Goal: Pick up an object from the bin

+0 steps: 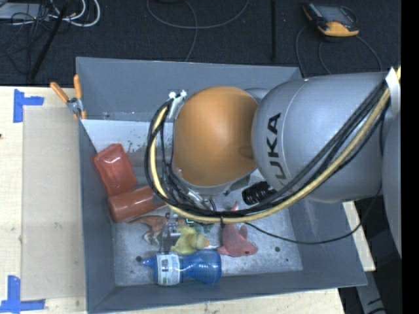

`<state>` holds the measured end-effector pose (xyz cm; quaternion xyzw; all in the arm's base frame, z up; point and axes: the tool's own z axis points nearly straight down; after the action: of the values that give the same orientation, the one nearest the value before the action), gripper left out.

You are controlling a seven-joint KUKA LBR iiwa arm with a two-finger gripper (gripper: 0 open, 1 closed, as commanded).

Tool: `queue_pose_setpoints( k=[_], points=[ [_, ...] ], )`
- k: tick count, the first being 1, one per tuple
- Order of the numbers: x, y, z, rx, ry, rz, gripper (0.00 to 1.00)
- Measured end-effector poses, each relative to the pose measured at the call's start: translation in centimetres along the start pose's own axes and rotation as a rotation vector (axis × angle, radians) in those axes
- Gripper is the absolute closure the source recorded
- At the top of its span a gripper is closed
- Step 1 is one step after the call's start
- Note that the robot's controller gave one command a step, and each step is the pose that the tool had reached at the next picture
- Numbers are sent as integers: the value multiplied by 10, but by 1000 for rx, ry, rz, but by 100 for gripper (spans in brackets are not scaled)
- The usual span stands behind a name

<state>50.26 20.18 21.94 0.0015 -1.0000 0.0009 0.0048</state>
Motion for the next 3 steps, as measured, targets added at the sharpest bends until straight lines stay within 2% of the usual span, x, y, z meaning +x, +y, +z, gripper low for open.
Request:
queue_pose_setpoints(
  k=[1, 2, 3],
  points=[
    [-2, -1, -4, -2, -8, 4, 0],
    [-8, 16, 49, -4, -14, -21, 0],
    [-21, -9, 116, -5, -16, -159, 0]
  ],
)
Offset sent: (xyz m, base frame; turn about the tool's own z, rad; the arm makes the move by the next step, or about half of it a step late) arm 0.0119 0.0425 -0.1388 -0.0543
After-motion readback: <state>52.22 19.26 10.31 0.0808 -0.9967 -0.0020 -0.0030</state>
